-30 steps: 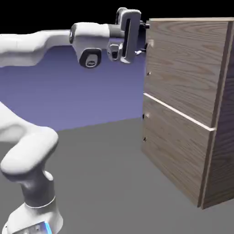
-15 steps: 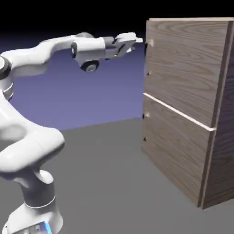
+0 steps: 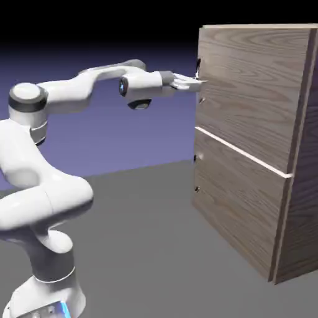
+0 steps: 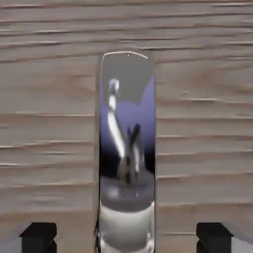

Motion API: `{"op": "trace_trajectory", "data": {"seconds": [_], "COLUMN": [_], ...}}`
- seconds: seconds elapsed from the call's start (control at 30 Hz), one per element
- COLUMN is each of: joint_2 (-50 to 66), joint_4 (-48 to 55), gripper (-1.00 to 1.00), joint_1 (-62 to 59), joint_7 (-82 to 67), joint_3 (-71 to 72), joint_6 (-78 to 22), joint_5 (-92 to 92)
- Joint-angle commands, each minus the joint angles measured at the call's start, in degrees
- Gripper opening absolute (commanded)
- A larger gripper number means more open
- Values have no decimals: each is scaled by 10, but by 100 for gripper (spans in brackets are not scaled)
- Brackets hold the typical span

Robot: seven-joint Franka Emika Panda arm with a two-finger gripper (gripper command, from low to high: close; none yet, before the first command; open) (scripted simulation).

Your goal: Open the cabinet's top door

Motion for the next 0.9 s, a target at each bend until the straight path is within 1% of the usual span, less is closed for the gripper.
{"op": "trace_trajectory", "data": {"seconds": [0.0, 0.37, 0.67, 0.87], "joint_2": [-19, -205, -343, -363], "joint_4": [-21, -249, -430, -545], "gripper": [-100, -100, -100, -100], "joint_1": [15, 146, 214, 286], "joint_7": [0, 0, 1, -60], "joint_3": [-18, -158, -253, -363], "joint_6": [-25, -282, -504, -627], "joint_5": [11, 84, 92, 36]}}
